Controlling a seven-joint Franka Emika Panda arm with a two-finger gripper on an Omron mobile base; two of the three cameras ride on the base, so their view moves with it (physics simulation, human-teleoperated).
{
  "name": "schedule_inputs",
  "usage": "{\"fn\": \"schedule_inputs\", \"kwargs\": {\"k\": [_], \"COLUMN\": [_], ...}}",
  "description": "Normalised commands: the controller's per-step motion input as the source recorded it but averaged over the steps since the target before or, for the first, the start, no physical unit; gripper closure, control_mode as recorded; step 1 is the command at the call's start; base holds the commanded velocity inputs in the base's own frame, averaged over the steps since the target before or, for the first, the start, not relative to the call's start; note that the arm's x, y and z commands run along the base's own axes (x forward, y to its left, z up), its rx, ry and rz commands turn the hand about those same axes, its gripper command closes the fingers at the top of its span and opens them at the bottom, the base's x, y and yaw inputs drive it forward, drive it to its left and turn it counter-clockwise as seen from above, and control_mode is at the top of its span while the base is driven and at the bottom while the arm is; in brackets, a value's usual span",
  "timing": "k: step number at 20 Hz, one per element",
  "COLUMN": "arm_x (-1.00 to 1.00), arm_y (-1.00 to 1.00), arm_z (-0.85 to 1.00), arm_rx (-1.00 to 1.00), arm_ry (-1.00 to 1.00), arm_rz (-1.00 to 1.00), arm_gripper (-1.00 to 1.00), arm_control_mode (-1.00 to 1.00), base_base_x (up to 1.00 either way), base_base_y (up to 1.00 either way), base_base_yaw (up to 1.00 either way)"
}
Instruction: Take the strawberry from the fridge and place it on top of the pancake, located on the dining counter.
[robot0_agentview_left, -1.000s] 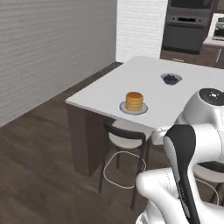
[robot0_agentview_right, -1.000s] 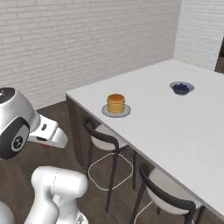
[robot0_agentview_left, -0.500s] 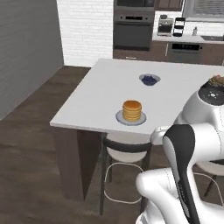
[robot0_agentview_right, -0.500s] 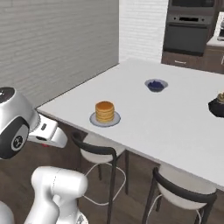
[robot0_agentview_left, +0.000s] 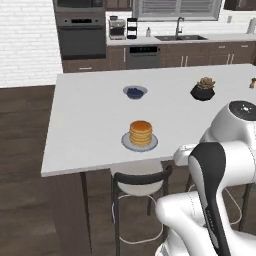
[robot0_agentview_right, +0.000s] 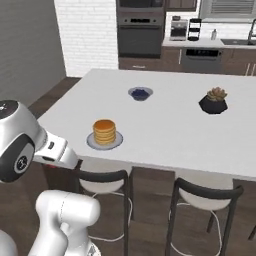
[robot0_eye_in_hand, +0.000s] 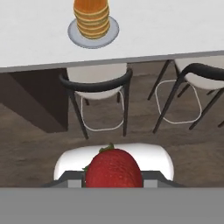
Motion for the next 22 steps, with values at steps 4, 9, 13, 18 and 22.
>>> {"fn": "schedule_inputs", "kwargs": {"k": [4, 9, 13, 18, 22], "arm_x": [0.0, 0.0, 0.0, 0.0, 0.0], "arm_y": [0.0, 0.0, 0.0, 0.0, 0.0], "arm_z": [0.0, 0.0, 0.0, 0.0, 0.0], "arm_rx": [0.0, 0.0, 0.0, 0.0, 0.0], "arm_ry": [0.0, 0.0, 0.0, 0.0, 0.0], "arm_rz": [0.0, 0.0, 0.0, 0.0, 0.0], "arm_gripper": [1.0, 1.0, 1.0, 1.0, 1.0], "arm_control_mode": [1.0, 1.0, 1.0, 1.0, 1.0], "base_base_x": [0.53, 0.42, 0.49, 0.37, 0.21], "base_base_y": [0.9, 0.22, -0.1, -0.37, -0.58], "base_base_yaw": [-0.39, -0.07, 0.04, 0.12, 0.08]}}
